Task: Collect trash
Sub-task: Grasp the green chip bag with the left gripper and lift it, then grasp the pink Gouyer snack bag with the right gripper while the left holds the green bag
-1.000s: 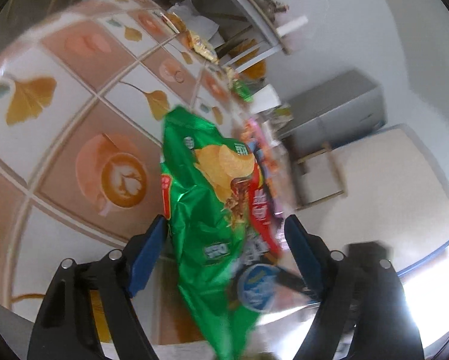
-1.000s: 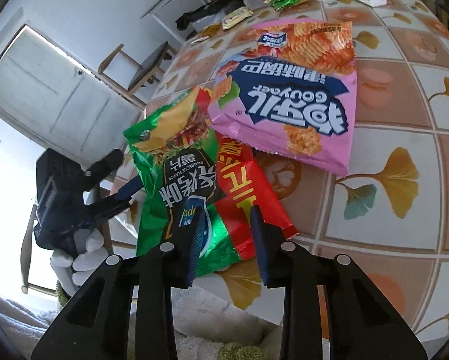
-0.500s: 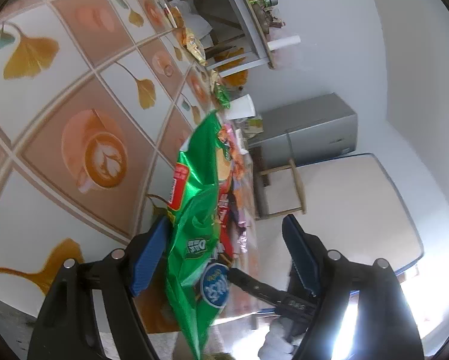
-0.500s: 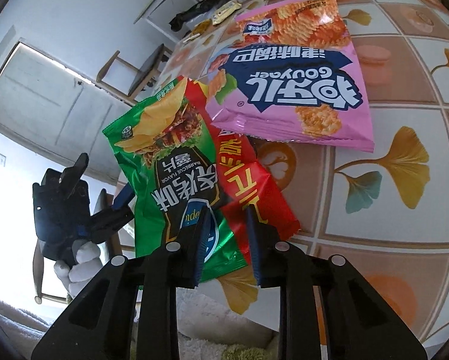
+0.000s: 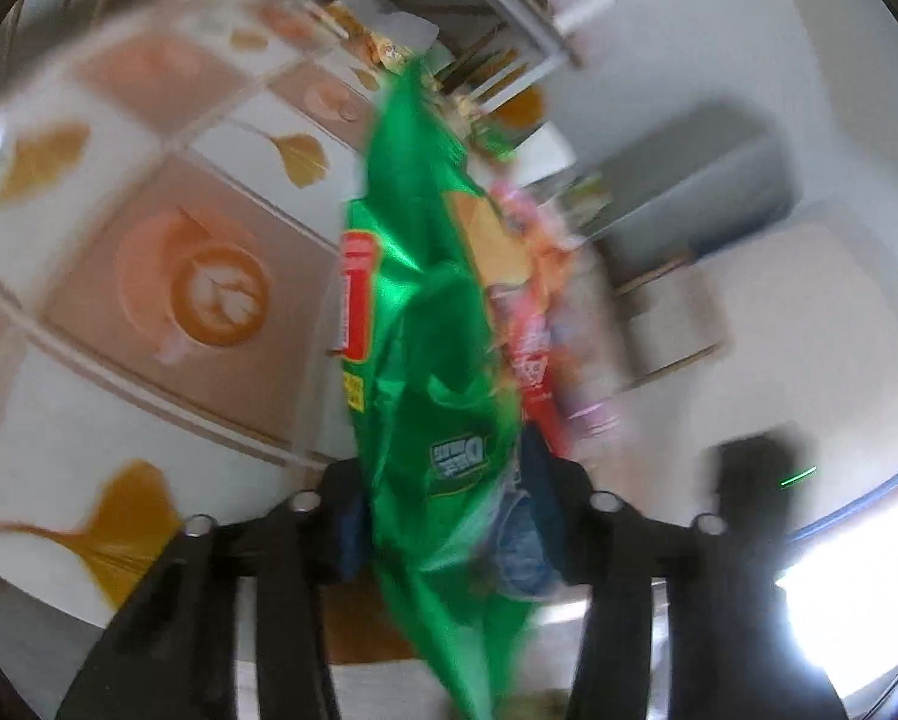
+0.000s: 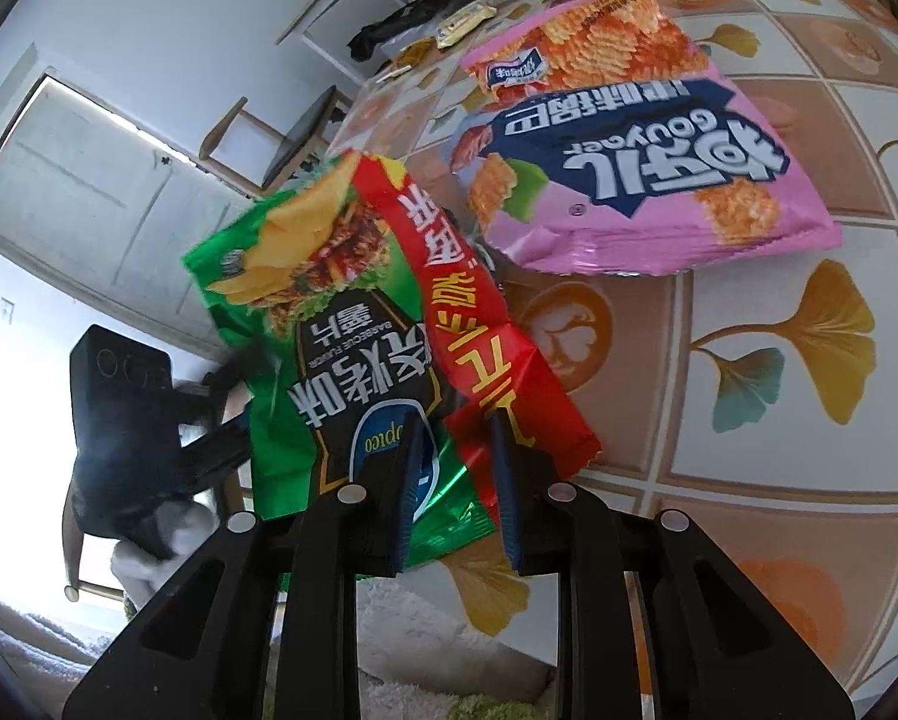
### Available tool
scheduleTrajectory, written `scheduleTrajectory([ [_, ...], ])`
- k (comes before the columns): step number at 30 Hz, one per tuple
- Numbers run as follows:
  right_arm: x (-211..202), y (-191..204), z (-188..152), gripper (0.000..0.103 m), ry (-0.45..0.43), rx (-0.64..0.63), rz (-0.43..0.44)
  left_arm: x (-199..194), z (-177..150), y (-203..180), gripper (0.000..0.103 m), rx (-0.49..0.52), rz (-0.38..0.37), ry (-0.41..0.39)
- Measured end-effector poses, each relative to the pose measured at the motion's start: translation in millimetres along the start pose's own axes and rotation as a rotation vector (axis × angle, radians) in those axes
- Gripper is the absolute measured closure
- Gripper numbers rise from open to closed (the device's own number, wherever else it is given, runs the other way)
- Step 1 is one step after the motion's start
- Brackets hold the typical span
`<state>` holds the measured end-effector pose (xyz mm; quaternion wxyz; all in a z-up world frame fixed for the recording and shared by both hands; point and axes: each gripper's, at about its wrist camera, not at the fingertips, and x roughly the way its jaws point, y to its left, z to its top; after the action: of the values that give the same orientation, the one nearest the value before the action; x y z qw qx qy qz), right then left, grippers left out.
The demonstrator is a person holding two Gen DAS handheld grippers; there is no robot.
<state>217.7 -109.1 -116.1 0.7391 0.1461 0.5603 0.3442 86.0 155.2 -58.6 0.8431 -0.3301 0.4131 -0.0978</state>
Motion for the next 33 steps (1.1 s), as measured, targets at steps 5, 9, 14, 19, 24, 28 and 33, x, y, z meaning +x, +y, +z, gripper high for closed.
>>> scheduleTrajectory([
  [5, -29.8, -15.2, 2.5, 0.049, -0.062, 0.053, 0.053, -1.2, -0.1, -2.2, 0.065, 0.042, 0.053, -0.008],
  [9, -42.3, -54.0, 5.5, 0.039, -0.105, 0.263, 0.173, -2.9, 2.6, -3.8, 0.065, 0.073, 0.096, -0.019],
  [14, -32.0, -90.1, 2.3, 0.034, -0.144, 0.514, 0.353, -6.6, 4.9, 1.8, 0.065, 0.069, 0.109, -0.026],
  [19, -23.0, -93.1, 13.5, 0.025, -0.191, 0.617, 0.391, -8.5, 3.0, 2.7, 0.065, 0.075, 0.117, -0.028],
  [24, -9.0, -92.4, 30.4, 0.025, -0.207, 0.723, 0.367, -8.1, 1.7, 0.0, 0.065, 0.082, 0.126, -0.031],
  [28, -1.3, -93.7, 37.3, 0.041, -0.262, 0.758, 0.333, -8.6, 2.1, 0.4, 0.065, 0.081, 0.126, -0.029],
  [33, 12.6, -111.2, 32.1, 0.082, -0.275, 0.826, 0.342, -9.0, 1.8, 0.1, 0.065, 0.085, 0.129, -0.028],
])
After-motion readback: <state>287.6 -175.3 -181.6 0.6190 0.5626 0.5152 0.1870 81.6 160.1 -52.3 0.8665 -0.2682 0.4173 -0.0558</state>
